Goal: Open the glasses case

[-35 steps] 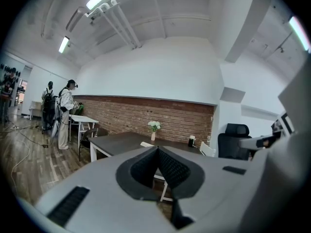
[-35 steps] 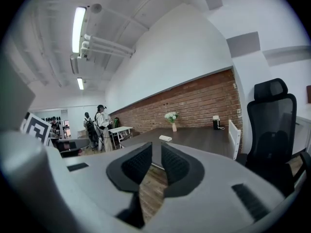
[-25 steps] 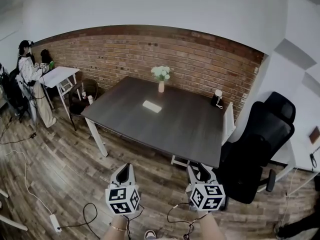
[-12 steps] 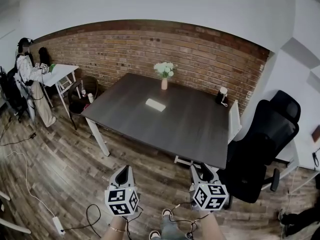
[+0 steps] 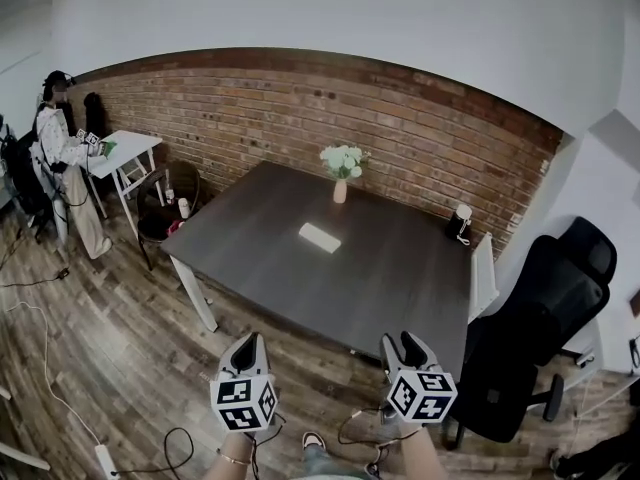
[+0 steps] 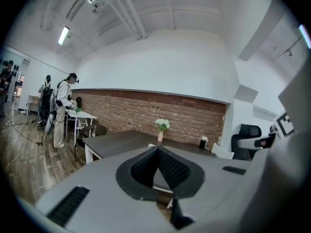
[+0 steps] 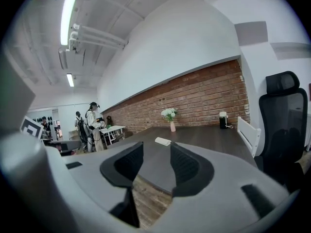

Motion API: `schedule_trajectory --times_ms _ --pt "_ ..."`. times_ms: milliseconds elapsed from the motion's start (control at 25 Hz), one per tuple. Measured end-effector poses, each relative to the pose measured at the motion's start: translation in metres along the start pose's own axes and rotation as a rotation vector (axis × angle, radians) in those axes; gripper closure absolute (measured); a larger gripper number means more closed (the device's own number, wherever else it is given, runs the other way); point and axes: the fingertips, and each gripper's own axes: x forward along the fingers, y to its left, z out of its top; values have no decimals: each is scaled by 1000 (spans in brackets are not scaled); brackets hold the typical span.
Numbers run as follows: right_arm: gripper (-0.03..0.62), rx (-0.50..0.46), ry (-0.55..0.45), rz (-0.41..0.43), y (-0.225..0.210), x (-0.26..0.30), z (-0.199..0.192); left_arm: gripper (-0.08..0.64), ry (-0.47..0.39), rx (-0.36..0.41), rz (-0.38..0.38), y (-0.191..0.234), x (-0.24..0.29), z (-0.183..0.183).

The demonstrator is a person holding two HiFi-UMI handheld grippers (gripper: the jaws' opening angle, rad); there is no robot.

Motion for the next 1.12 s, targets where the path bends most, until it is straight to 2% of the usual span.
schedule_trajectory --times_ms 240,440,880,1000,1120 --pt "416 -27 2 15 -15 73 27 566 -19 -10 22 16 73 20" --pt "416 -40 9 31 -34 129 41 565 -9 -28 30 17 137 22" --pt "415 0 56 53 -53 224 39 566 52 8 38 33 225 24" --pt "416 12 71 42 -56 245 35 565 62 14 37 44 247 26" --pt "416 26 69 8 -62 265 32 565 74 34 4 49 273 26"
